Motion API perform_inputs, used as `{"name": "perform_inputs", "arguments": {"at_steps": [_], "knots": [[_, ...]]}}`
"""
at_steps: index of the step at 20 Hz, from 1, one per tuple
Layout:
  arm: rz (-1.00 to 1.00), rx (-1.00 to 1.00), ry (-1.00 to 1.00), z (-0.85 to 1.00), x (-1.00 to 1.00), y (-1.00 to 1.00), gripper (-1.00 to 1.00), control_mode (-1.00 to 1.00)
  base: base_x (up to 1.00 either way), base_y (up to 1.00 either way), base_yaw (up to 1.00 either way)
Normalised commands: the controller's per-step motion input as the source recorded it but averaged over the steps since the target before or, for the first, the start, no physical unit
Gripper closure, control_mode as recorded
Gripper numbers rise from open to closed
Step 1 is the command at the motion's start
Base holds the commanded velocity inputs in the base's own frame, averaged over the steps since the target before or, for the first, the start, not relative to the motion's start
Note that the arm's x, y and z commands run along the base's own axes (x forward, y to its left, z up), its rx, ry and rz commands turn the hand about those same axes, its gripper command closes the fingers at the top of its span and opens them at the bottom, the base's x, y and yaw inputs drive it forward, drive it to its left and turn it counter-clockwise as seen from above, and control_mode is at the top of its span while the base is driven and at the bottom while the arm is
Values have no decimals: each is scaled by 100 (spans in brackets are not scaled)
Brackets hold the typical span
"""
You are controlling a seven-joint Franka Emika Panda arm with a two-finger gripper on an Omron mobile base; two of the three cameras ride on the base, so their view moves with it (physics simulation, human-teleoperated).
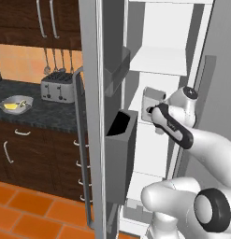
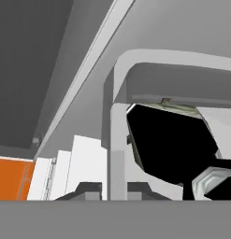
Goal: Take the meat container that has the fish and place it on the second highest rack of the freezer. Then take the vegetable container that has the lemon wedge and mushroom and place it on the highest rack of the freezer.
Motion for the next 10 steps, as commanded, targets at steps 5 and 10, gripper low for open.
{"name": "perform_inputs", "arguments": {"at_steps": [5,10], "knots": [[-11,-2,0,-7,19,-1,100,-100,0,0,0],[-2,0,0,-1,53,-8,100,-100,0,0,0]]}}
